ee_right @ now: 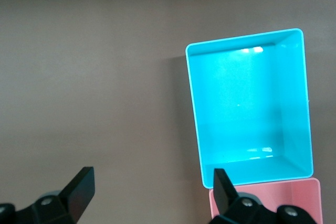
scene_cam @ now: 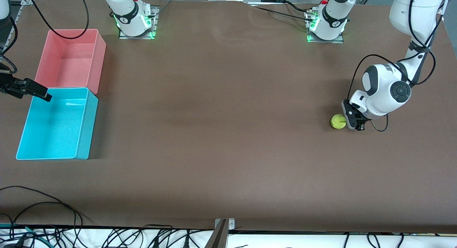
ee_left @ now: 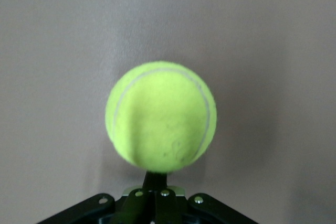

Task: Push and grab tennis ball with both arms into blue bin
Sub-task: 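Push the tennis ball with the left gripper toward the right gripper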

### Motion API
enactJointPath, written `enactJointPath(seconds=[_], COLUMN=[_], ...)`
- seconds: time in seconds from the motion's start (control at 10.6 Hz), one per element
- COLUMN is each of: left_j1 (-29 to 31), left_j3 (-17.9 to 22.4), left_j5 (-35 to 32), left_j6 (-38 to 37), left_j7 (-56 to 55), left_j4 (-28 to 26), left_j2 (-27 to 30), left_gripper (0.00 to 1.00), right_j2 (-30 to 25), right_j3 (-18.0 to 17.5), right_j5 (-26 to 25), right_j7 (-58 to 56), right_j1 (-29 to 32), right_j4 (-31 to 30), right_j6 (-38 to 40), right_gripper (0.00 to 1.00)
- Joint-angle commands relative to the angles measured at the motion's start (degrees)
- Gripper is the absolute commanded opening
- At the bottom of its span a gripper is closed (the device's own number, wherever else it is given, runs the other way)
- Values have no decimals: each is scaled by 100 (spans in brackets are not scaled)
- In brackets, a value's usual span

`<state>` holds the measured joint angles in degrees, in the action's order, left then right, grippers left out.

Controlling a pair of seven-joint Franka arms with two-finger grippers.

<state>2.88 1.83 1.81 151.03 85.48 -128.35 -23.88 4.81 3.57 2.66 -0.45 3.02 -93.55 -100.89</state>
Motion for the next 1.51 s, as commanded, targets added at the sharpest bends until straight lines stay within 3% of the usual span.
enactJointPath(seconds=[0.0,0.19,1.04,1.13,1.22,1.41], left_j1=[-305,-472,-438,-438,-429,-429], left_j3=[-383,-981,-817,-764,-659,-561], left_j5=[853,795,803,803,803,803], left_j6=[67,-11,-109,-109,-152,-328], left_j7=[-441,-1573,-1631,-1640,-1605,-1649], left_j4=[178,450,311,311,293,275], left_j2=[-117,-82,23,41,119,330], left_gripper=[0,0,0,9,99,100], right_j2=[46,46,282,318,466,870], right_j3=[-5,-5,-40,-75,-93,-128], right_j5=[129,129,86,85,85,112], right_j7=[-16,-16,-25,-25,-25,-25], right_j1=[41,41,-12,-29,-47,-152], right_j4=[109,109,109,109,109,109], right_j6=[8,8,-114,-211,-359,-990], right_gripper=[100,100,100,100,100,100])
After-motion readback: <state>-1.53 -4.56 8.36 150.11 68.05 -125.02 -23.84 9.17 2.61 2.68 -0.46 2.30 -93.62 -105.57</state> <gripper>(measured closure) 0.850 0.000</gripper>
